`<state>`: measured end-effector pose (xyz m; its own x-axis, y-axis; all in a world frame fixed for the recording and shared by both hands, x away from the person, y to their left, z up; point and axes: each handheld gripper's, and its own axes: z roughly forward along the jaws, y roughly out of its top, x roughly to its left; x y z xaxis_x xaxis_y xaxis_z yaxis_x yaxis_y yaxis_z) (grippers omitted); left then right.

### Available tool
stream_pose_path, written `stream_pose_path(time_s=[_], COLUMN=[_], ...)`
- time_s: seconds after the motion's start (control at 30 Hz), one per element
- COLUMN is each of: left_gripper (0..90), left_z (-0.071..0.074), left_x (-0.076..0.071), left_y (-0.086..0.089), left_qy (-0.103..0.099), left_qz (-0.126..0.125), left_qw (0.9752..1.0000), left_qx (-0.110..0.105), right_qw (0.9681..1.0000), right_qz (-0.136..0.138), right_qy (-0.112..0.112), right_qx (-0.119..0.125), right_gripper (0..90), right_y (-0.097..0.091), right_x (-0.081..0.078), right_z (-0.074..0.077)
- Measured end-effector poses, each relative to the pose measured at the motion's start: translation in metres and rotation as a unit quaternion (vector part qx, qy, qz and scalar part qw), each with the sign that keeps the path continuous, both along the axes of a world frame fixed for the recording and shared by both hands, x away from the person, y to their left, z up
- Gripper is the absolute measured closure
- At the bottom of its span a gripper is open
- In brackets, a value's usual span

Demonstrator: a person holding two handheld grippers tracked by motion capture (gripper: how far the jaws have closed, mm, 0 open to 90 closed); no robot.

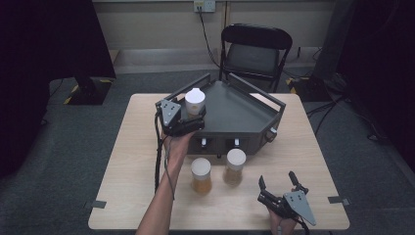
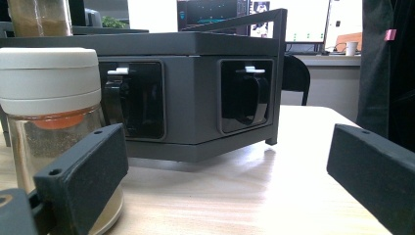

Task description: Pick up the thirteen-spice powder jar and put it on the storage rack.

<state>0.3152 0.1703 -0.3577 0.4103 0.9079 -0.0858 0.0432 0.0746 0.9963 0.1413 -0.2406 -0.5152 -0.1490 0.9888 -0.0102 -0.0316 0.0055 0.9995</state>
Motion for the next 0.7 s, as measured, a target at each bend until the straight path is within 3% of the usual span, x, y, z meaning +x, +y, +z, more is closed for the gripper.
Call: stream_pose_path(time_s=[0.37,0.7], left_gripper=[0.1,0.0], left_z=[-0.002,0.0], left_x=[-0.008,-0.021], left_y=[0.01,0.017], left_qy=[-0.006,-0.023], left_qz=[0.0,0.001], left_qw=[1.0,0.9997], left_qx=[-0.004,-0.003], right_qw=[1.0,1.0], right_qz=[0.0,-0.001], right_qy=[0.0,0.0], right_qx=[0.0,-0.001], right_gripper=[0.6,0.6], right_y=[0.0,0.0], right_x=[0.0,0.0], right_z=[0.0,0.0])
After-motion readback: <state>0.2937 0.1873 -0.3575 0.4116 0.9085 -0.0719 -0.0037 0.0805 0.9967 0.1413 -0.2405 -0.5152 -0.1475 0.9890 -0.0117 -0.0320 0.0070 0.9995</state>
